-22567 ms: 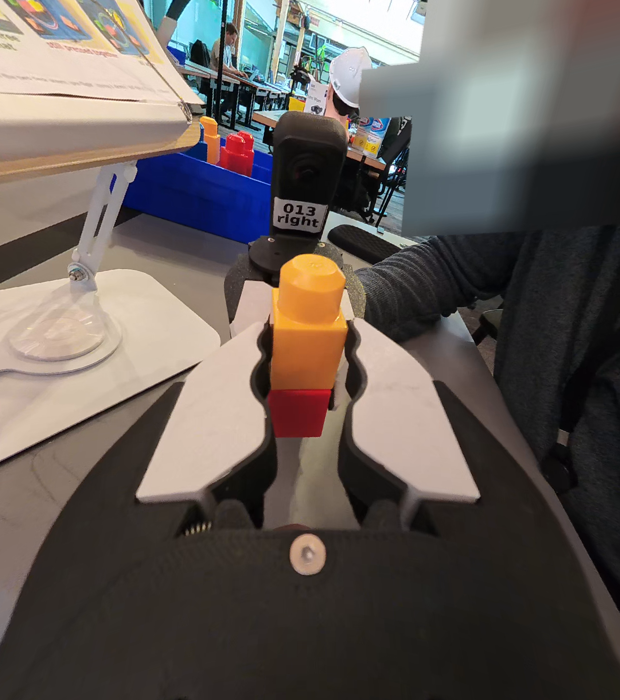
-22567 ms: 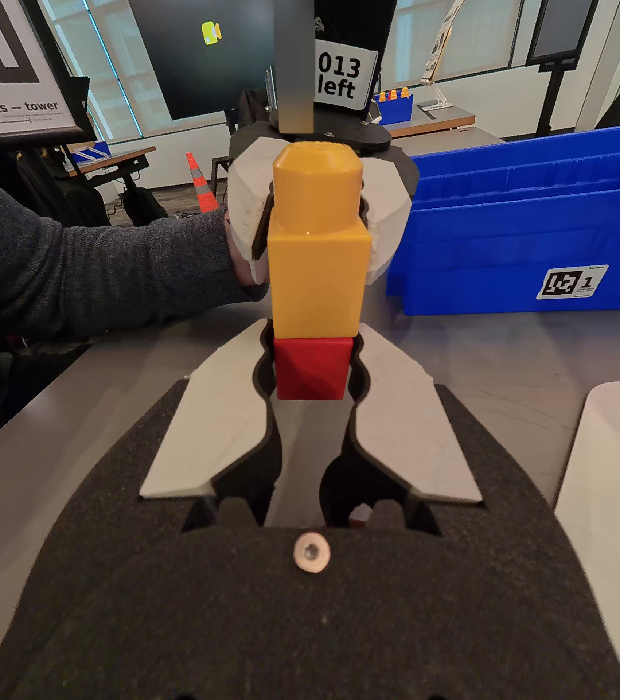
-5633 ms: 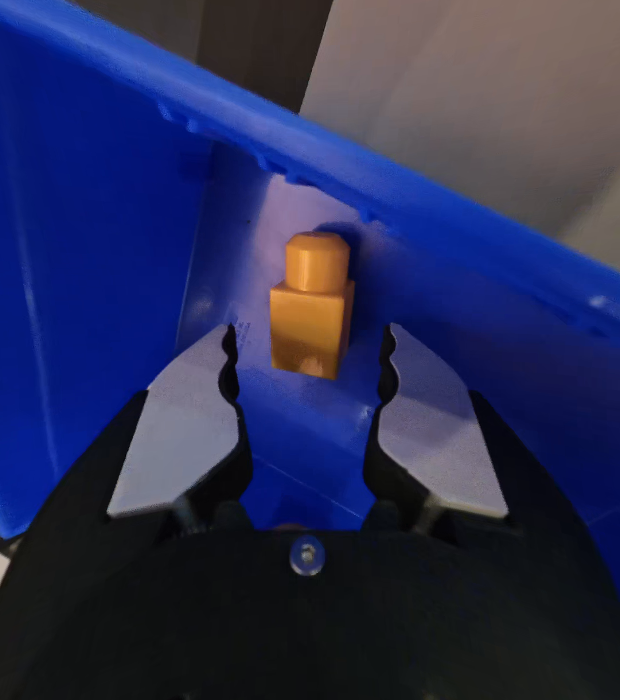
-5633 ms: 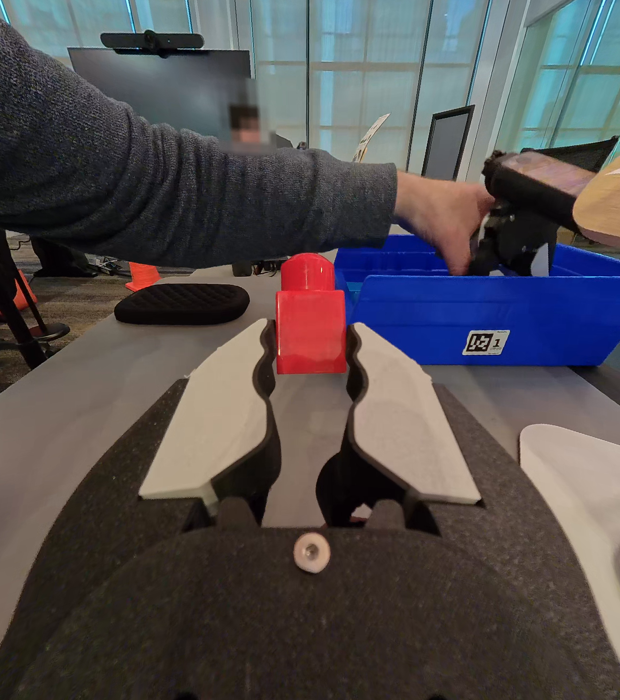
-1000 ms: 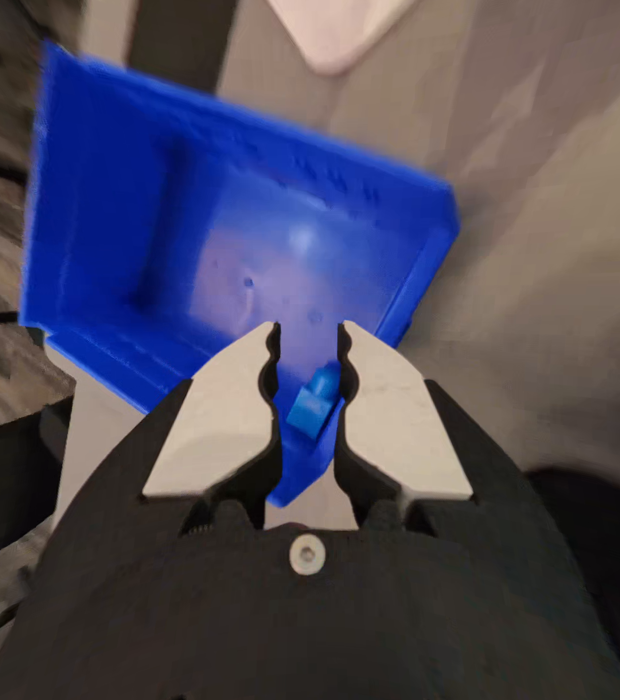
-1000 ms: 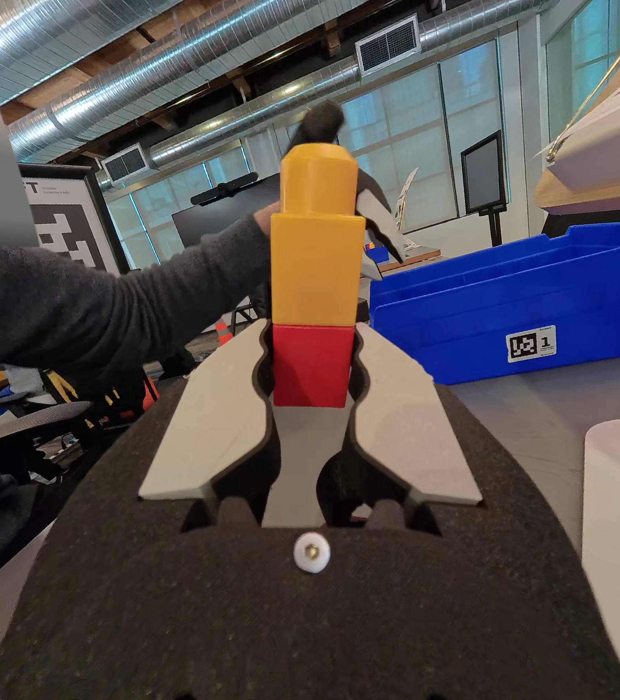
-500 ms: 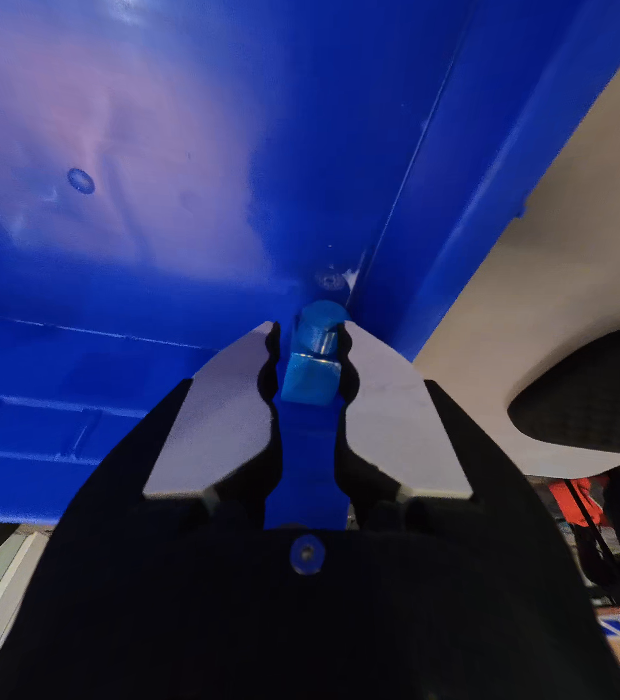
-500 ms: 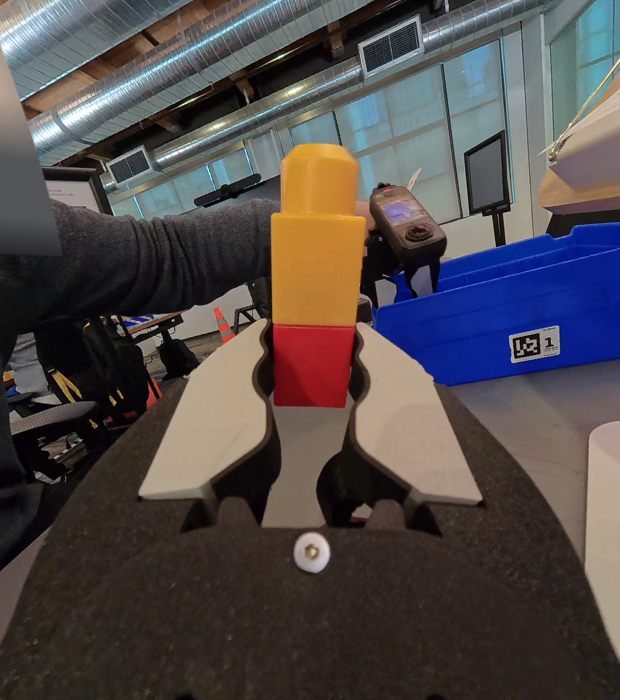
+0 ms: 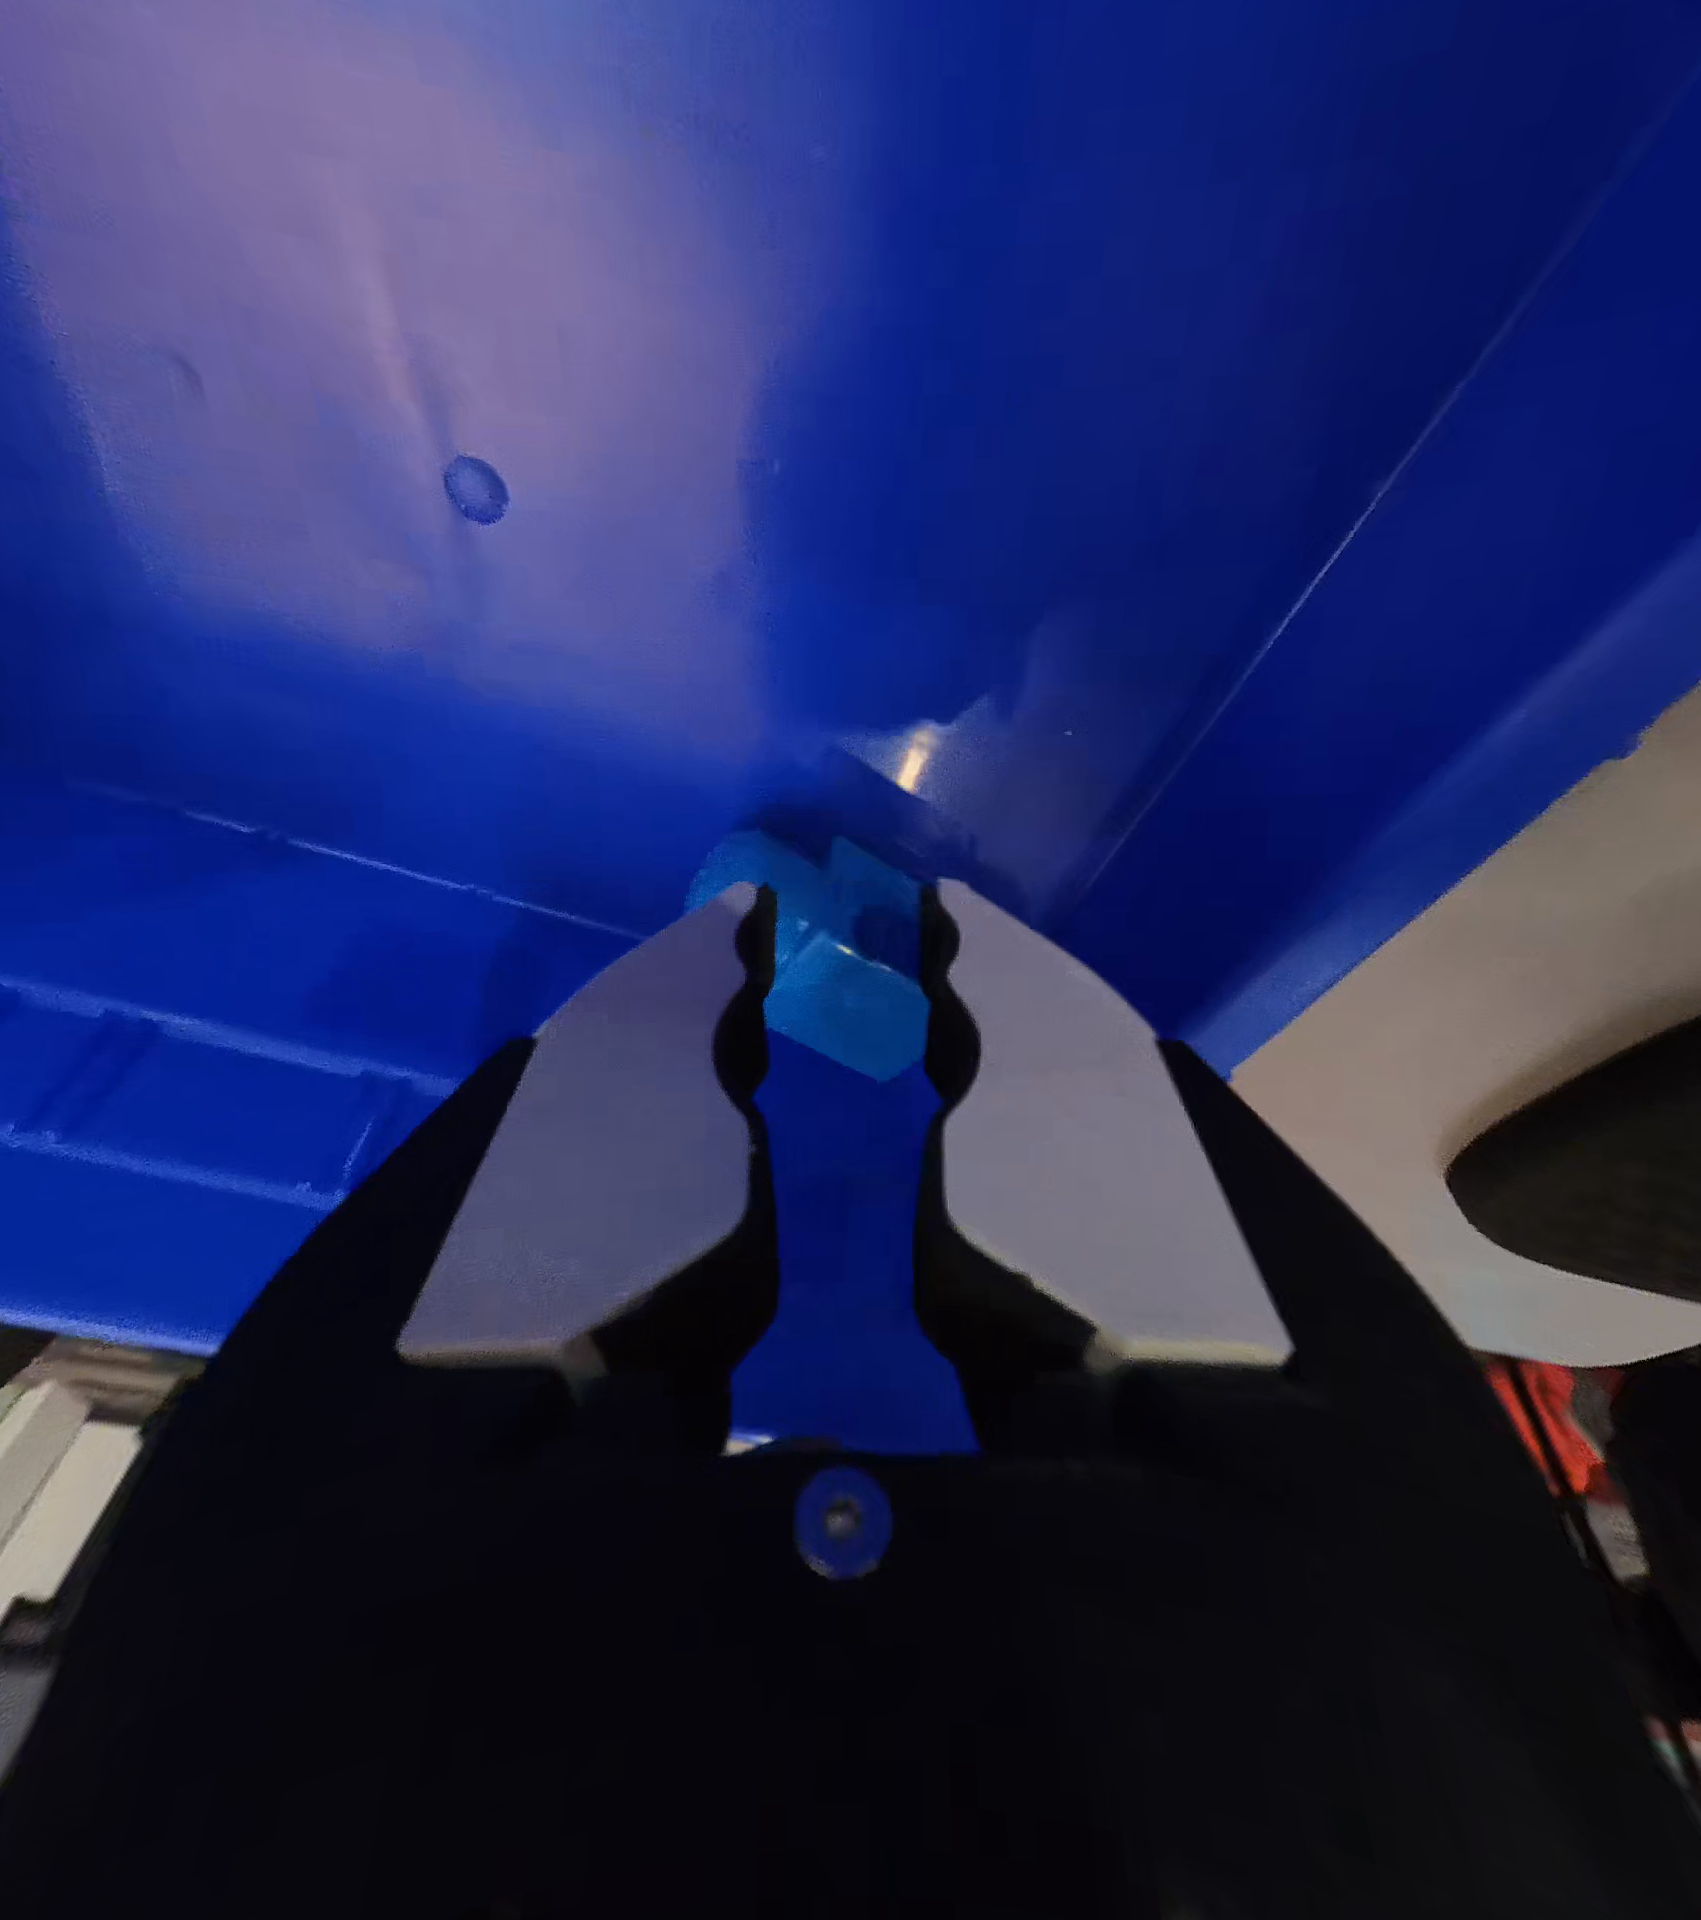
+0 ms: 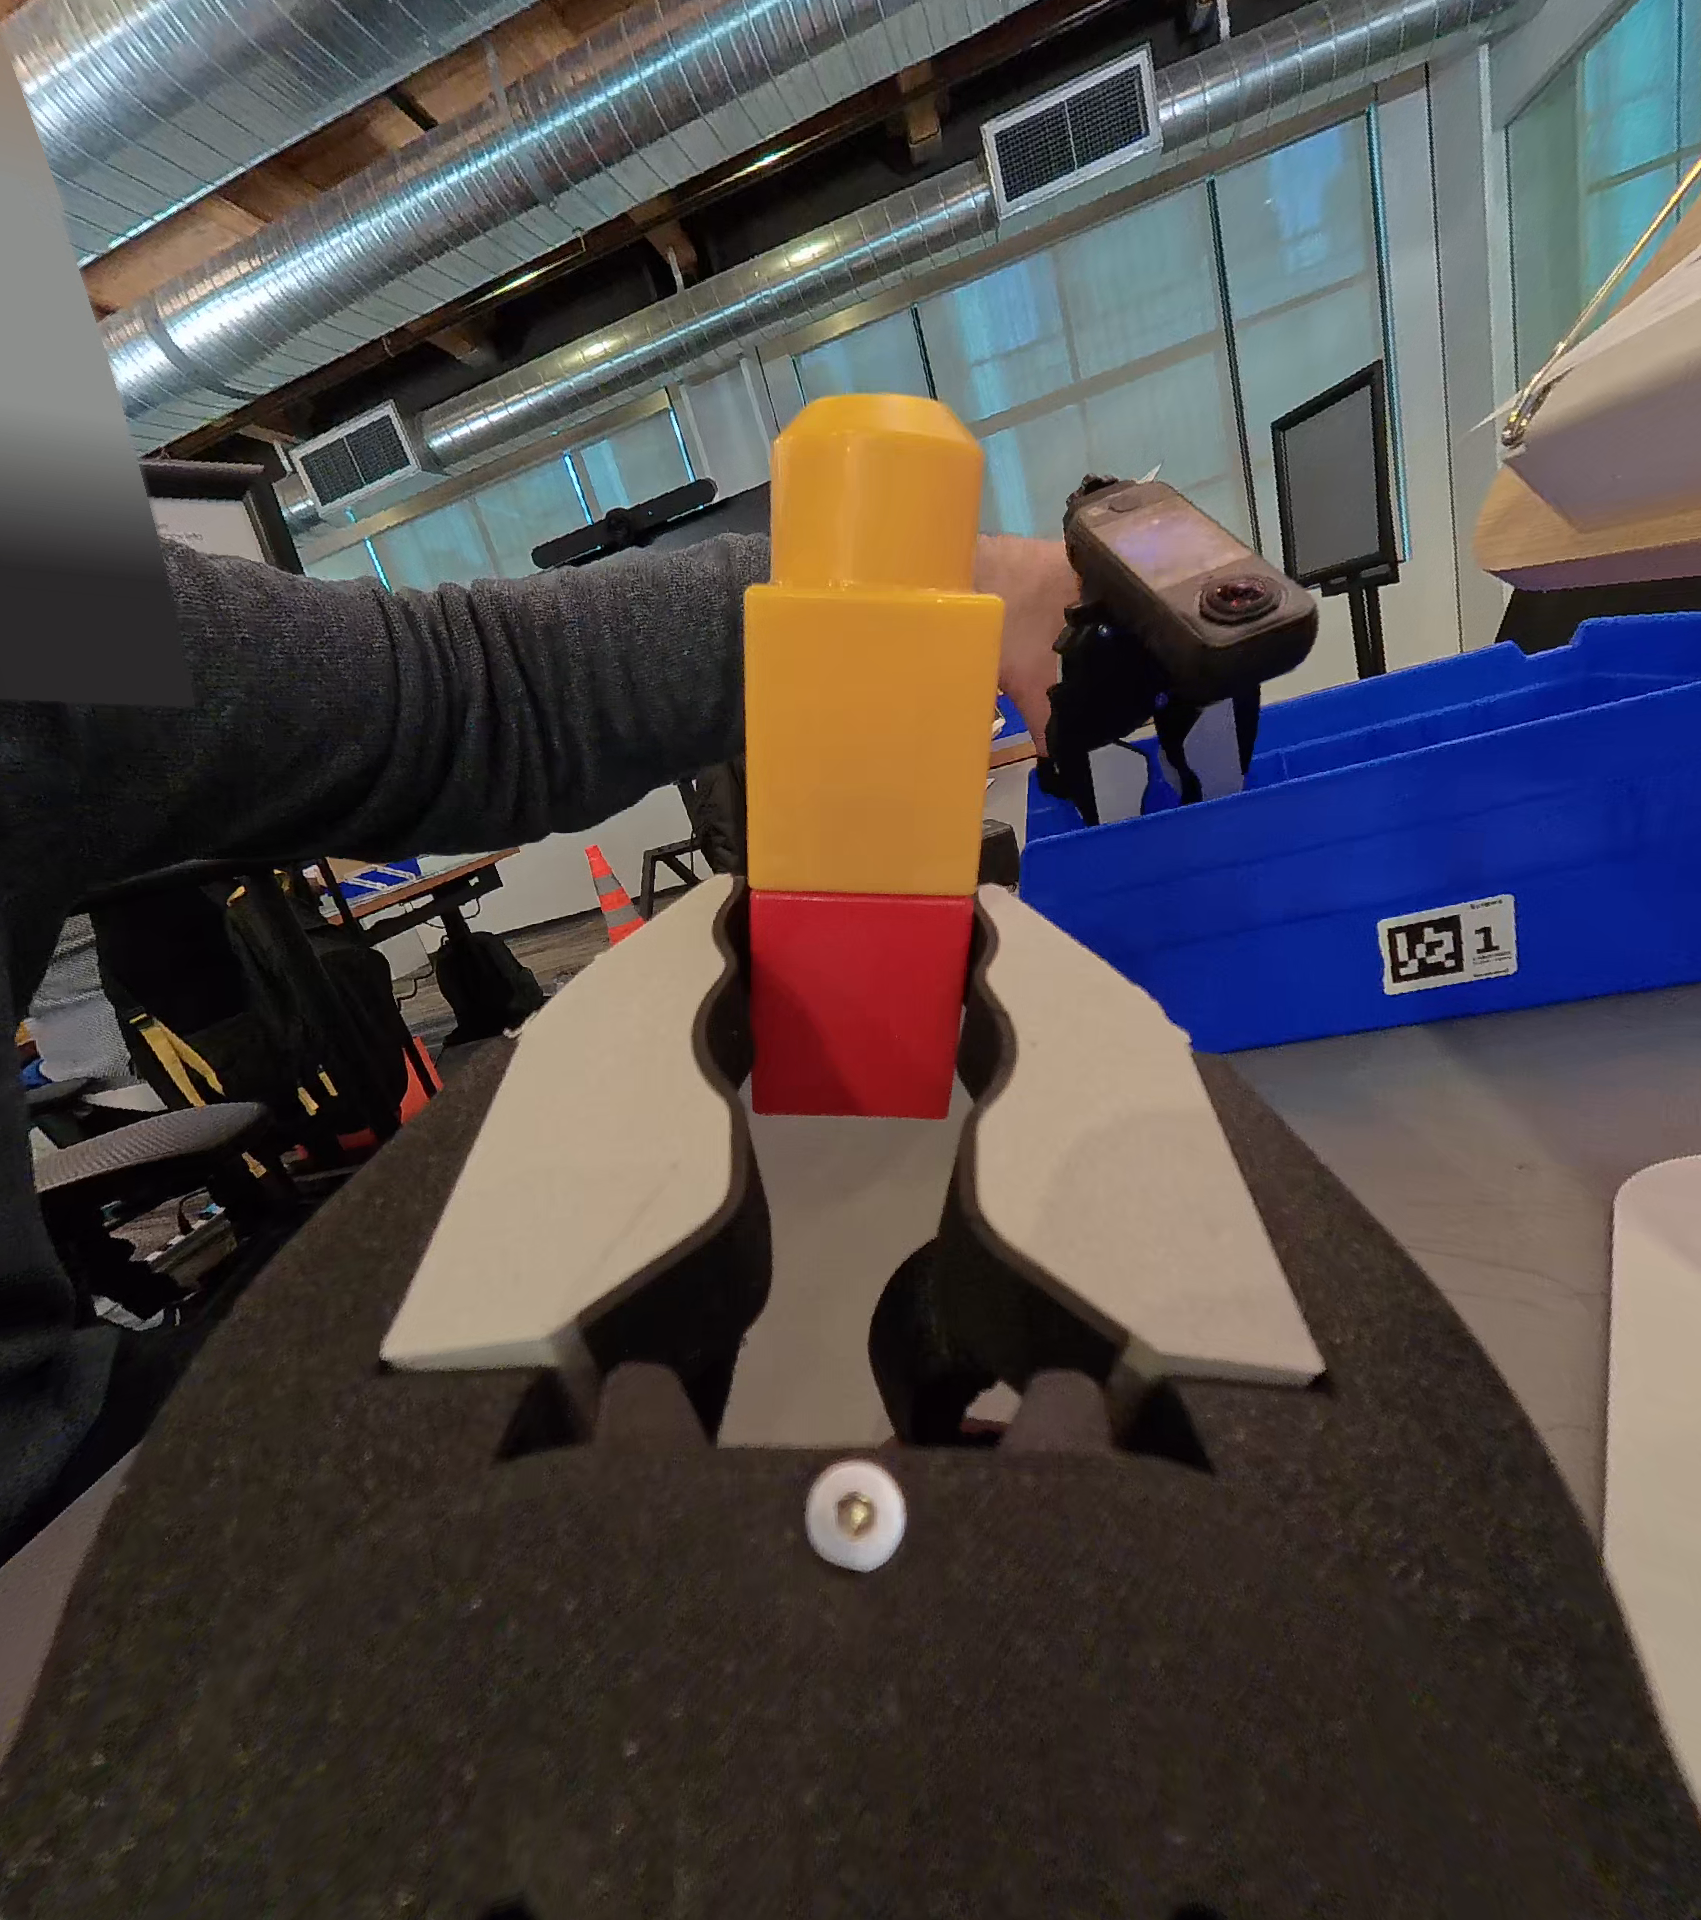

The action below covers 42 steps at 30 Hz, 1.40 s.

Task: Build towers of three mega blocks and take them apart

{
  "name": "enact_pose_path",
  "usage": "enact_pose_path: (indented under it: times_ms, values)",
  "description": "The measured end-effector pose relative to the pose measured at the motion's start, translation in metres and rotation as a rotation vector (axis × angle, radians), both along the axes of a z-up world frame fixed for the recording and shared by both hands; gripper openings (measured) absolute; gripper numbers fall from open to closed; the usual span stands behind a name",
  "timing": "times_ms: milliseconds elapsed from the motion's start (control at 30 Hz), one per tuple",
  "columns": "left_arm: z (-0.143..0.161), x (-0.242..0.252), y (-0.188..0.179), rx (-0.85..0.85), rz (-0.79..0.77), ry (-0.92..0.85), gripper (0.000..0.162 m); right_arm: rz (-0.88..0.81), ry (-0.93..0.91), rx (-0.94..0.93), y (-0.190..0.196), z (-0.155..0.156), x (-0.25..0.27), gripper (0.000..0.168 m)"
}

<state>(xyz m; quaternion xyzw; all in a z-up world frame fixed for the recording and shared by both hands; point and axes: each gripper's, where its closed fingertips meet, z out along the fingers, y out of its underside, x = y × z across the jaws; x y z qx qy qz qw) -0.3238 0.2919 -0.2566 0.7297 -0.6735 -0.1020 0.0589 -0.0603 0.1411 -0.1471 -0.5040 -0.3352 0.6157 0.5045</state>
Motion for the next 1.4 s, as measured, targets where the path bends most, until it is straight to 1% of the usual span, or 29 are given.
enact_pose_path:
  times_ms: [67, 133, 200, 267, 300, 367, 467, 667, 767, 800, 833, 1000, 1067, 1167, 1267, 1400]
  values:
    - [-0.002, -0.005, -0.002, -0.009, 0.018, -0.003, 0.035, 0.001, -0.002, 0.002, 0.0, 0.0, 0.0, 0.036]
    - [-0.006, -0.012, -0.001, -0.002, 0.062, 0.028, 0.049, 0.001, -0.003, 0.003, -0.001, 0.0, -0.001, 0.036]
    - [-0.005, -0.013, 0.003, 0.017, 0.109, 0.019, 0.052, 0.002, -0.002, 0.003, -0.001, 0.0, 0.0, 0.036]
    - [-0.002, -0.017, 0.01, 0.054, 0.176, 0.035, 0.068, 0.001, -0.003, 0.004, -0.001, 0.0, -0.001, 0.036]
    - [0.0, -0.02, 0.013, 0.073, 0.223, 0.043, 0.071, 0.001, -0.003, 0.004, -0.001, 0.0, 0.0, 0.036]
    - [0.001, -0.022, 0.012, 0.069, 0.307, 0.046, 0.073, 0.001, -0.002, 0.003, -0.001, 0.0, 0.0, 0.036]
    - [0.002, -0.023, 0.009, 0.075, 0.412, 0.051, 0.072, 0.001, -0.002, 0.003, -0.001, 0.0, 0.0, 0.036]
    - [-0.017, -0.029, -0.004, 0.009, 0.54, 0.107, 0.066, 0.001, -0.007, 0.008, -0.001, 0.0, -0.001, 0.036]
    - [-0.024, -0.035, -0.003, 0.03, 0.53, 0.17, 0.06, 0.002, -0.008, 0.009, -0.002, -0.001, -0.001, 0.036]
    - [-0.025, -0.035, -0.002, 0.037, 0.525, 0.172, 0.052, 0.002, -0.008, 0.008, -0.002, -0.001, -0.001, 0.036]
    - [-0.025, -0.034, -0.002, 0.036, 0.526, 0.162, 0.049, 0.002, -0.008, 0.008, -0.002, -0.001, -0.001, 0.036]
    - [-0.019, -0.025, 0.008, 0.116, 0.507, 0.064, 0.047, 0.003, -0.01, 0.008, -0.002, -0.001, -0.001, 0.036]
    - [-0.009, -0.015, 0.012, 0.152, 0.529, -0.042, 0.047, 0.003, -0.013, 0.011, -0.002, -0.001, -0.002, 0.036]
    - [0.02, 0.004, 0.016, 0.249, 0.557, -0.242, 0.046, 0.003, -0.021, 0.012, -0.002, -0.002, -0.003, 0.036]
    - [0.063, 0.041, 0.009, 0.319, 0.559, -0.529, 0.046, 0.003, -0.031, 0.004, -0.001, -0.003, -0.004, 0.036]
    - [0.136, 0.109, -0.022, 0.375, 0.469, -0.956, 0.045, 0.004, -0.044, 0.005, -0.002, -0.004, -0.006, 0.036]
